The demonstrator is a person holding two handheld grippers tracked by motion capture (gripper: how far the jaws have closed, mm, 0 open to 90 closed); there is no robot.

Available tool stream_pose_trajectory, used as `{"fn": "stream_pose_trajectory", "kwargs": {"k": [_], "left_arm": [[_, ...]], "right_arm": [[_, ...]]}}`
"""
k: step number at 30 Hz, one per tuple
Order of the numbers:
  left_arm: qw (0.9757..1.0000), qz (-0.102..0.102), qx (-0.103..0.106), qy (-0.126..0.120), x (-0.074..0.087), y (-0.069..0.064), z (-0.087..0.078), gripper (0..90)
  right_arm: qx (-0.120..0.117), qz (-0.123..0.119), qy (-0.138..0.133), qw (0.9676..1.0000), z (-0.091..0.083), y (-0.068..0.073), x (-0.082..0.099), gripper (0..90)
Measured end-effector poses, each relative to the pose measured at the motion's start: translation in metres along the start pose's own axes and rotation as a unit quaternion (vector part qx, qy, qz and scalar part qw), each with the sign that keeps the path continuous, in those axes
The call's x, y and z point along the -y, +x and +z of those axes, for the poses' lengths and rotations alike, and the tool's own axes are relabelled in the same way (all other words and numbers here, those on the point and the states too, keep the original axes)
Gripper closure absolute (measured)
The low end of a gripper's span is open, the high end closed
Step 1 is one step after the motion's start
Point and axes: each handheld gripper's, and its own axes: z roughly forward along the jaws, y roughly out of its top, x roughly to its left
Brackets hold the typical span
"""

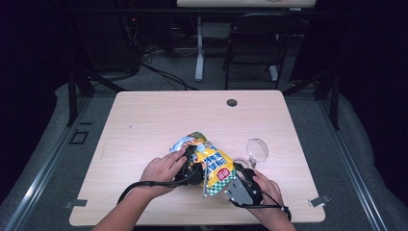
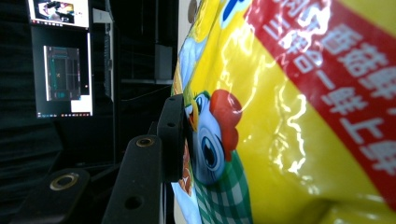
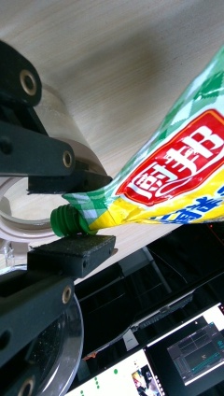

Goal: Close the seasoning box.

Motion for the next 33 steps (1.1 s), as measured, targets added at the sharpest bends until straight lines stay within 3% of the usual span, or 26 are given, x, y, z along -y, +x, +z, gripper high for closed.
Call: {"fn": "stream_pose_trajectory", "kwargs": {"k": [14, 20, 26, 28, 33], "left_arm": [[0.9997, 0.016, -0.017, 0.004, -0.0002, -0.0009, -0.0018, 65.3], [0.9991, 0.029, -0.031, 0.003, -0.0016, -0.0008, -0.0032, 65.4], [0.9989, 0.036, -0.027, 0.013, -0.0027, -0.0004, -0.0048, 65.4], [0.9987, 0.036, -0.036, 0.005, -0.0022, -0.0017, -0.0041, 65.4], [0.9983, 0.041, -0.041, 0.005, -0.0025, -0.0020, -0.0044, 65.4]], "right_arm": [[0.001, 0.000, -0.001, 1.0000, 0.0005, 0.0019, 0.0007, 70.2], [-0.002, 0.011, -0.004, 0.9999, 0.0007, 0.0009, 0.0025, 70.0], [-0.005, 0.022, -0.006, 0.9997, 0.0012, 0.0012, 0.0033, 70.0], [-0.007, 0.029, -0.010, 0.9995, 0.0020, 0.0015, 0.0040, 69.9], [-0.010, 0.026, -0.003, 0.9996, 0.0011, 0.0002, 0.0040, 69.9]]}}
